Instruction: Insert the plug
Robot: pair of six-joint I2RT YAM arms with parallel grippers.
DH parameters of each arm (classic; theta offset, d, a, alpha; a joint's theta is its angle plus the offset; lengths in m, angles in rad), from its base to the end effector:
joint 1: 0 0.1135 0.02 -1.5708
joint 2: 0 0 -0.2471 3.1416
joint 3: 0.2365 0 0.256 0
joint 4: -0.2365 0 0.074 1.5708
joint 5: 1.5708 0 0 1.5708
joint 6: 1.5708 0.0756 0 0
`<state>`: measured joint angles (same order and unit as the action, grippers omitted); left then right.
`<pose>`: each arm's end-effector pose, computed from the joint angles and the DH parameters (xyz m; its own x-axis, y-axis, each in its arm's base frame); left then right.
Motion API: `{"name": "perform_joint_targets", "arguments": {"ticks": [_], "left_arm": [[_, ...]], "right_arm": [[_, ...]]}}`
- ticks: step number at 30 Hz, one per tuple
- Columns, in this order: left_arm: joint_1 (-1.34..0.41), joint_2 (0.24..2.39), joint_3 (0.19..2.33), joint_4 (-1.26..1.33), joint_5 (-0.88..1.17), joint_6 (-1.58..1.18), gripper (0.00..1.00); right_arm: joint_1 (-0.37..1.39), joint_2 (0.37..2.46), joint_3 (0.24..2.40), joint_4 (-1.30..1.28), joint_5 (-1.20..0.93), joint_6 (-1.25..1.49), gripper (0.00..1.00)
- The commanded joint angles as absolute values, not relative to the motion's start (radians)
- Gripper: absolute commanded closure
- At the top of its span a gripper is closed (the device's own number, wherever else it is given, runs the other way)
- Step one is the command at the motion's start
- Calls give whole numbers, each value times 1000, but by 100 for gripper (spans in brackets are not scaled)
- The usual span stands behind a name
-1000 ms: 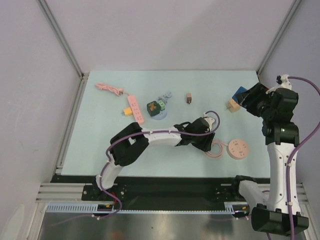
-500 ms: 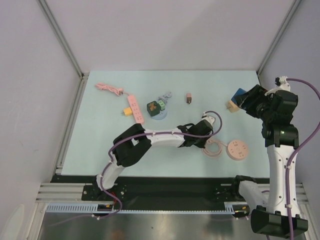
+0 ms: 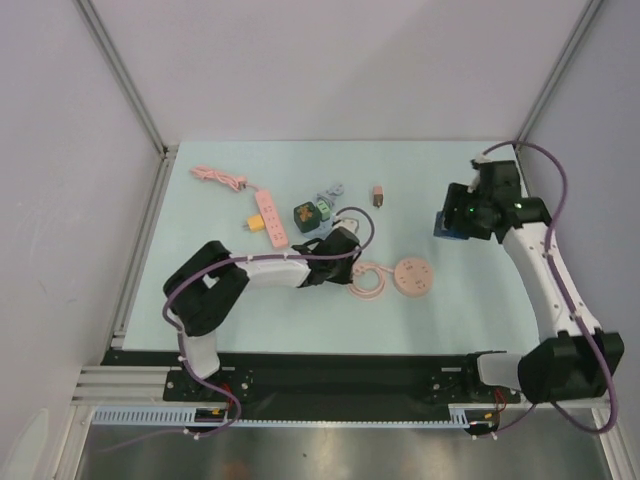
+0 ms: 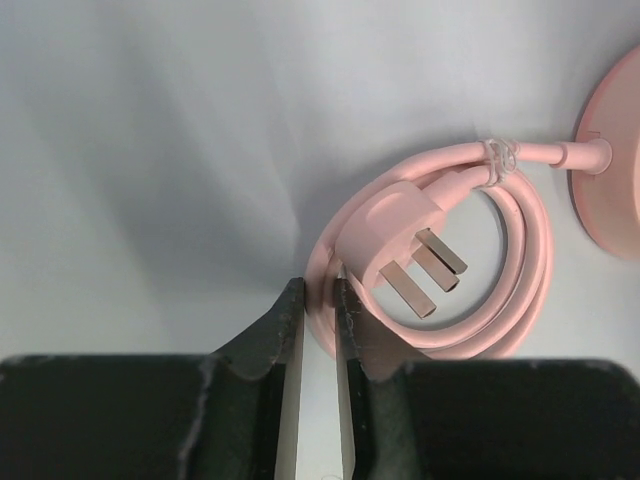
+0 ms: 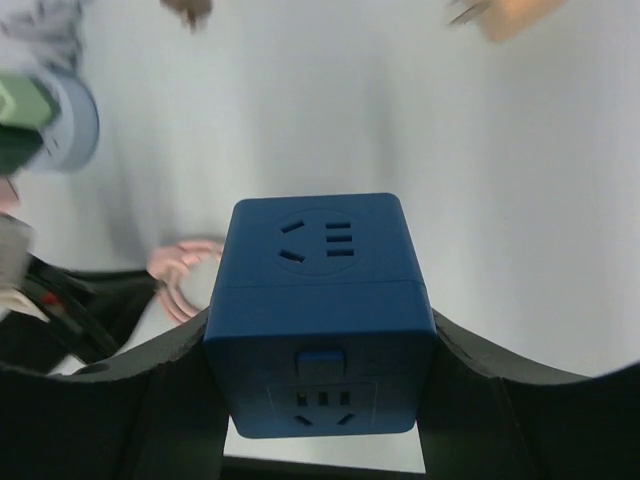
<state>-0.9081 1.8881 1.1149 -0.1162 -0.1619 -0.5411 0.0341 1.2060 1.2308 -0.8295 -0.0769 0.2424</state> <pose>0.2623 -0.3163 0.1019 -0.7782 0.1709 -0.6044 0.3672 0.9044 -0.2171 0.2824 0.0154 0.3028 -0.7201 0.2149 -0.6598 0.0882 0.9715 0.2202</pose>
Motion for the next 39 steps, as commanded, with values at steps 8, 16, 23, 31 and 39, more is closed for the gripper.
{"name": "perform_joint_targets", "arguments": {"ticks": [8, 16, 23, 31, 39], "left_arm": [[-825, 1668, 865, -160, -189, -584, 47], [-778, 1527, 982, -270, -92, -566, 29], [-635, 1206, 922, -255, 199, -555, 19], [-538, 983, 920, -402, 163, -390, 0], [-535, 899, 847, -436, 38, -319, 0]], "right_arm": [[333, 1459, 1319, -1057, -75, 31, 100], [362, 1486, 1299, -1060, -167, -139, 100], [370, 1583, 1287, -1081, -212, -186, 100], [364, 1646, 1293, -1075, -175, -172, 100], [373, 1675, 1310, -1039, -141, -189, 100]]}}
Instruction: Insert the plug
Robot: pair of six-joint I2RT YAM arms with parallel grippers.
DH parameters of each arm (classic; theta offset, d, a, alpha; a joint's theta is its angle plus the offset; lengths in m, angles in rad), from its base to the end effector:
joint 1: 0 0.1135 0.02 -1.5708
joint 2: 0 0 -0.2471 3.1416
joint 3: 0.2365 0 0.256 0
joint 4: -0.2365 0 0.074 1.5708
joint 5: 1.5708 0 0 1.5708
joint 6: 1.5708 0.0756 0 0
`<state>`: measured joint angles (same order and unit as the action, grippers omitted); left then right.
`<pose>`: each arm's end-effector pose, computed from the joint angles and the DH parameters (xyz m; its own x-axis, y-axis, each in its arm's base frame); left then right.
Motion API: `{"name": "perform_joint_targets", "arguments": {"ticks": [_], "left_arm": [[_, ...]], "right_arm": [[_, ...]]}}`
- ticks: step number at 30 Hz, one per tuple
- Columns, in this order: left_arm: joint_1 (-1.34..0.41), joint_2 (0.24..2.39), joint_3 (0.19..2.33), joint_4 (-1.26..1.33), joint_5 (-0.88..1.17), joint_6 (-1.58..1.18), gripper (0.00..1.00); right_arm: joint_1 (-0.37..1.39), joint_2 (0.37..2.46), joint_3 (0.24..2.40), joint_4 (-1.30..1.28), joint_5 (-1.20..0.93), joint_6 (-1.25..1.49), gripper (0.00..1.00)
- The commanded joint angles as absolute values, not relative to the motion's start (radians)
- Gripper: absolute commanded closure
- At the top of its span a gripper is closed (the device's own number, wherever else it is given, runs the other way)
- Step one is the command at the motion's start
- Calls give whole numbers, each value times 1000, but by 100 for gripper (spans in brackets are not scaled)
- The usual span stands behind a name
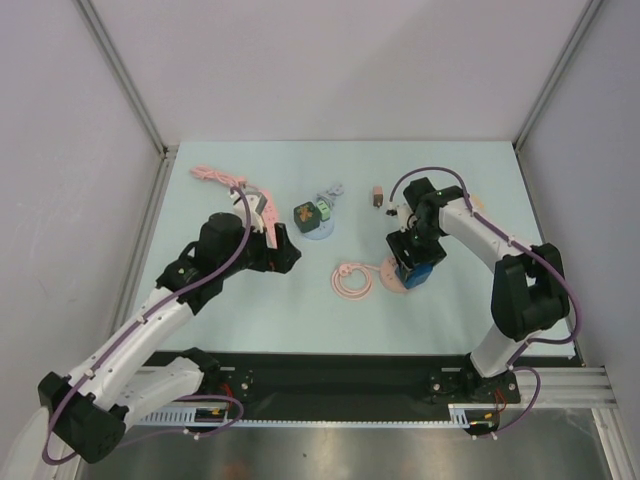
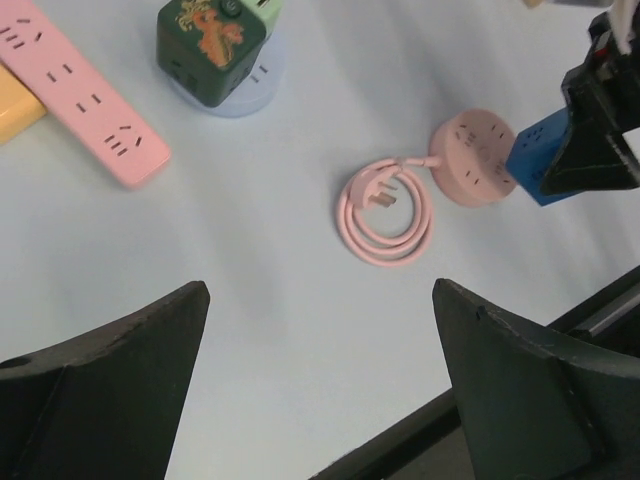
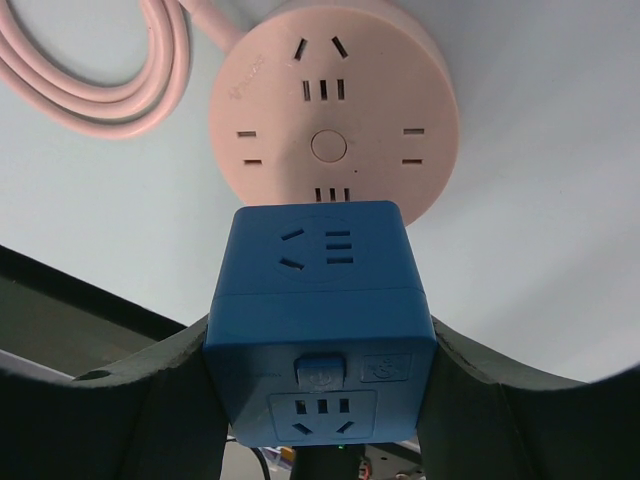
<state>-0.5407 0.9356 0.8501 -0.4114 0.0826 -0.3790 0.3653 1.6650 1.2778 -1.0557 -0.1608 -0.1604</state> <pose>0.2178 -0.1380 0.2797 -0.5925 -0.0743 -0.8021 0.3831 0.8499 -0.3618 0.2902 0.1239 0.1737 -0.8551 -0.4958 -0.1513 -0.5149 0.8464 0.1364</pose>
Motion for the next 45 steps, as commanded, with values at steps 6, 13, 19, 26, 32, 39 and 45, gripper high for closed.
{"name": "perform_joint_targets", "arguments": {"ticks": [6, 13, 19, 26, 32, 39, 45], "left_arm": [[-535, 877, 845, -434, 6, -314, 0], [-535, 862, 841, -439, 2, -318, 0], [-535, 864, 842, -439, 2, -316, 0], [-535, 865, 841, -439, 3, -318, 0], [-534, 864, 841, -437, 3, -318, 0], [-534, 865, 841, -436, 2, -316, 0], [-532, 865, 839, -434, 5, -314, 0]], "right_arm": [[402, 1713, 1276, -985, -74, -181, 100], [407, 1736, 1273, -969, -11, -184, 100], [405, 1718, 1270, -959, -6, -206, 100], [410, 1683, 1348, -1000, -38, -202, 100], [399, 1680, 1338, -1014, -29, -209, 100], [376, 1674, 1305, -997, -61, -222, 100], [379, 1681, 1272, -980, -84, -227, 100]]}}
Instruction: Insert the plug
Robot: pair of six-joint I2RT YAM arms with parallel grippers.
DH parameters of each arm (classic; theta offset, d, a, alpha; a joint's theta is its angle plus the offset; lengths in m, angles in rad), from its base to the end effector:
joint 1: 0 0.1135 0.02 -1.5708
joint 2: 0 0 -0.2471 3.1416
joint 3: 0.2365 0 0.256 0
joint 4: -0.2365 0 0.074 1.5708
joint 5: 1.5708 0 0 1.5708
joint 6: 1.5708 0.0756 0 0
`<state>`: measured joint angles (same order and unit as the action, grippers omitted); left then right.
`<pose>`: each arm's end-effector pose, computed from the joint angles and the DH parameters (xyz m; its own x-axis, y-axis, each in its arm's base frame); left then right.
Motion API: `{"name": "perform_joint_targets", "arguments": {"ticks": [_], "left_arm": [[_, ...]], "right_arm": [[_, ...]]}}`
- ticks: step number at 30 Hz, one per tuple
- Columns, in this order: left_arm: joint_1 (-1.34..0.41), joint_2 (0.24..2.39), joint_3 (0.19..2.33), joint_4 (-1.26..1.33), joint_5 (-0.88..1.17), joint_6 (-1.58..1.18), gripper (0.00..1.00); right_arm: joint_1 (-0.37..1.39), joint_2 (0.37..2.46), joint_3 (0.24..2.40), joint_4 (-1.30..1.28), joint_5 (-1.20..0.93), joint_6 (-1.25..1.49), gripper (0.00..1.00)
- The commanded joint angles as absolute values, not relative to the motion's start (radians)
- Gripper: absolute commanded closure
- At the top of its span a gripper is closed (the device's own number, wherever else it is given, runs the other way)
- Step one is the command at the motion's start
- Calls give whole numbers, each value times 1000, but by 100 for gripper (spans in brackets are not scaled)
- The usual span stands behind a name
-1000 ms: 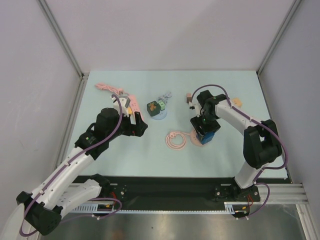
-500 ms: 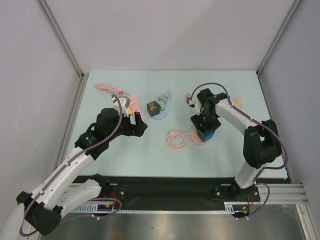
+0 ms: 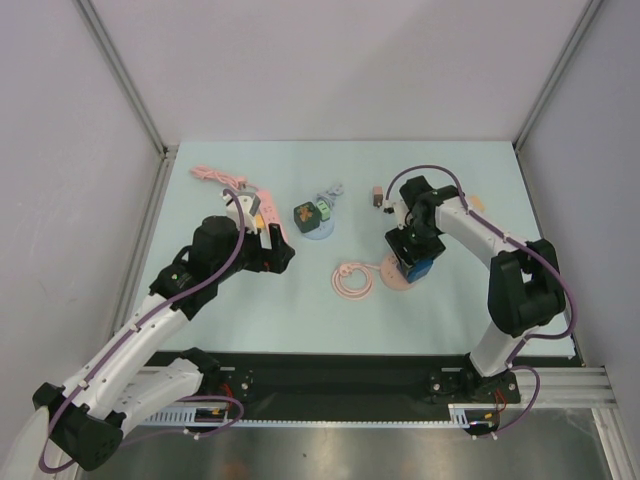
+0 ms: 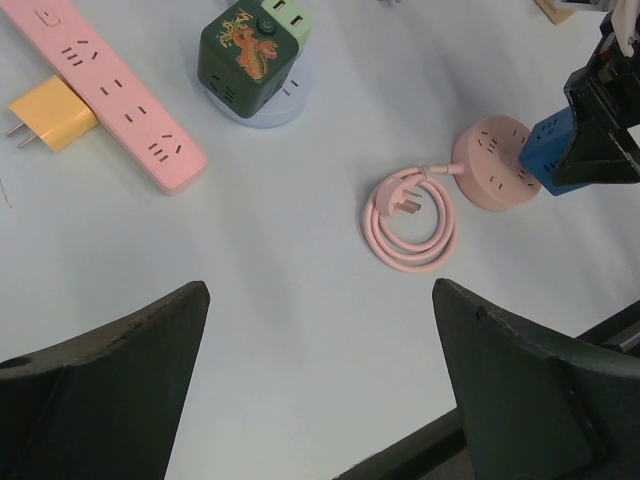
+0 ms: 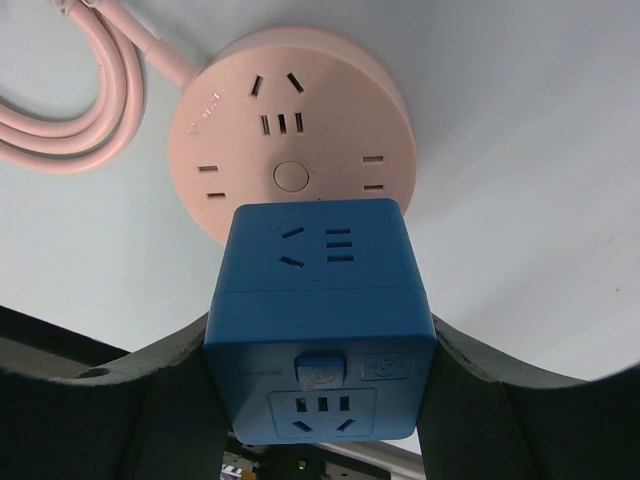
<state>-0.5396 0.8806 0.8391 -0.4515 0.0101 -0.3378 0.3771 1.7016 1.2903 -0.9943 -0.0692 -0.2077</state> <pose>0.2103 -0.1268 0.2828 -0.5559 -0.0534 -0.8296 0.3574 0.8857 -0.2965 0.3039 0.1260 0.1666 -0.8194 -0.5458 -0.1750 -0.5589 0.8286 0.0328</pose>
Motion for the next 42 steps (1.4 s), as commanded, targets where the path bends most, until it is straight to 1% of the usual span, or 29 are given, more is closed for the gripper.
{"name": "perform_joint_targets", "arguments": {"ticks": [1, 14, 22, 33, 39, 40, 42], "left_arm": [[-532, 867, 838, -434, 3, -314, 0], [-532, 868, 838, -436, 9, -316, 0], [-532, 862, 831, -434, 8, -318, 0], [-531, 865, 831, -436, 8, -319, 0], [-532, 868, 831, -433, 17, -319, 0], [-532, 870, 833, -433, 17, -319, 0], [-532, 873, 833, -431, 23, -321, 0]], "right_arm": [[382, 1677, 1269, -977, -84, -227, 100], [414, 1655, 1275, -1002, -69, -216, 100], [426, 1655, 1238, -988, -64, -206, 100], [410, 1661, 1172, -885, -41, -190, 100], [451, 1675, 1063, -789, 0, -132, 100], [466, 1686, 1057, -787, 44, -120, 100], [479, 1721, 1055, -790, 57, -110, 100]]}}
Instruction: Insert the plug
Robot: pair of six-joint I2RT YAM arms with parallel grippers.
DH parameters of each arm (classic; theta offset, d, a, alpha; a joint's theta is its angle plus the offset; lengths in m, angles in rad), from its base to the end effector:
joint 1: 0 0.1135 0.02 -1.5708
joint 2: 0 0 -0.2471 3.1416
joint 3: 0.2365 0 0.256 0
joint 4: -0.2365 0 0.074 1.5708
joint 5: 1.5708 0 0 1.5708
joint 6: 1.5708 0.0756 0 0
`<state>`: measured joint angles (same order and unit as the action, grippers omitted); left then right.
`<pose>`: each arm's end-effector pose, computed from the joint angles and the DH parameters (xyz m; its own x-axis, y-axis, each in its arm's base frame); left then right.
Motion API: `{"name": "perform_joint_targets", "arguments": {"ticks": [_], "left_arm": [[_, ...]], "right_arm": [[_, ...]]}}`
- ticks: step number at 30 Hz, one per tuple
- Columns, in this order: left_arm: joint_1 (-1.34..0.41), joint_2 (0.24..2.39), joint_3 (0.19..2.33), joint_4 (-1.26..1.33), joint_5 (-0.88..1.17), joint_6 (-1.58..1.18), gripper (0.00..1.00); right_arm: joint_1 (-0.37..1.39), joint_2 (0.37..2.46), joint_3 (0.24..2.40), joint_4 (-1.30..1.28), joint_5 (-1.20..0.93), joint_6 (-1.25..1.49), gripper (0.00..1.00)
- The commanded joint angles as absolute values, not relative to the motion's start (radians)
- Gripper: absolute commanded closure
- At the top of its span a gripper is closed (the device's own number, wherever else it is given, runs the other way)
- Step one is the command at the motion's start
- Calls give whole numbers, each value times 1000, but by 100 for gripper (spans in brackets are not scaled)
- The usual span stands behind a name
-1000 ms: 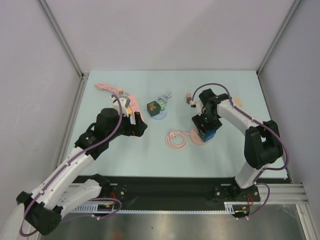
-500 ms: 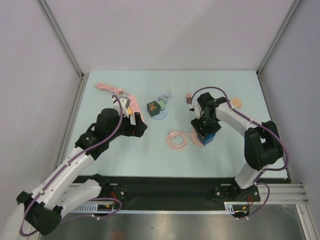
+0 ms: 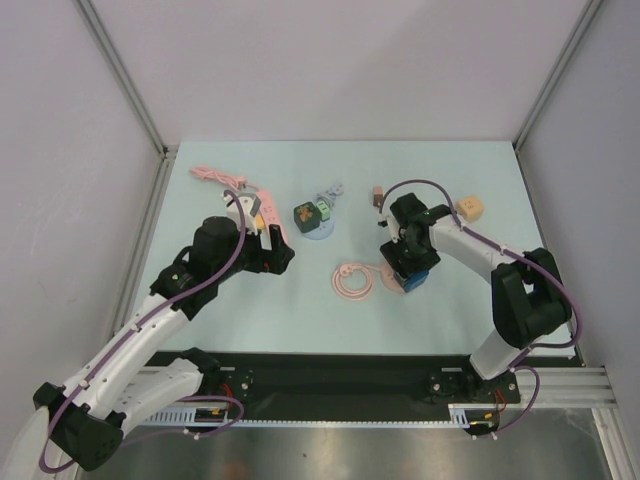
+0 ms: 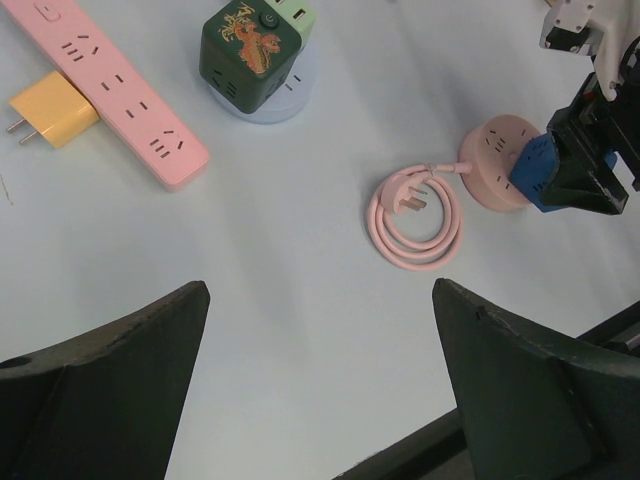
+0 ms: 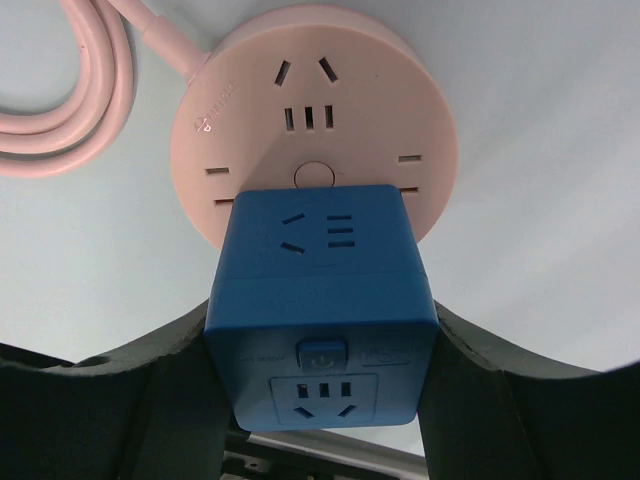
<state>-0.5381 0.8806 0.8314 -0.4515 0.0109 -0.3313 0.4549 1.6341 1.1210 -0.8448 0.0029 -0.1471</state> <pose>0.2103 -0.1265 0.2799 -0.5591 -0.0450 -0.8278 0.3583 0.8873 -0.2903 0.2817 0.1375 0.1440 -0.8042 -0.5565 -0.2086 -0.5628 0.8259 -0.0338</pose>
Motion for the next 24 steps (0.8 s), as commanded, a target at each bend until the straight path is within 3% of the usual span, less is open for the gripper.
{"name": "perform_joint_targets", "arguments": {"ticks": [1, 13, 16, 20, 22, 23, 24], "left_arm": [[-532, 874, 834, -430, 25, -321, 0], [-532, 847, 821, -423, 14, -305, 0], [-532, 854, 822, -420, 12, -307, 0], [-532, 885, 833, -411, 28, -342, 0], [-529, 913, 860, -426, 12, -354, 0], [-525, 923, 873, -436, 8, -368, 0], [-511, 943, 882, -446, 6, -373, 0]], "right_arm": [[492, 1733, 1058, -792, 78, -103, 100], [512, 1758, 1094, -788, 110, -60, 100], [508, 1715, 1140, -814, 97, -69, 78], [506, 1675, 1233, -876, 103, -68, 30], [509, 1654, 1287, -902, 118, -66, 17], [506, 1646, 1305, -908, 127, -58, 3], [506, 1628, 1333, -922, 133, -55, 0]]}}
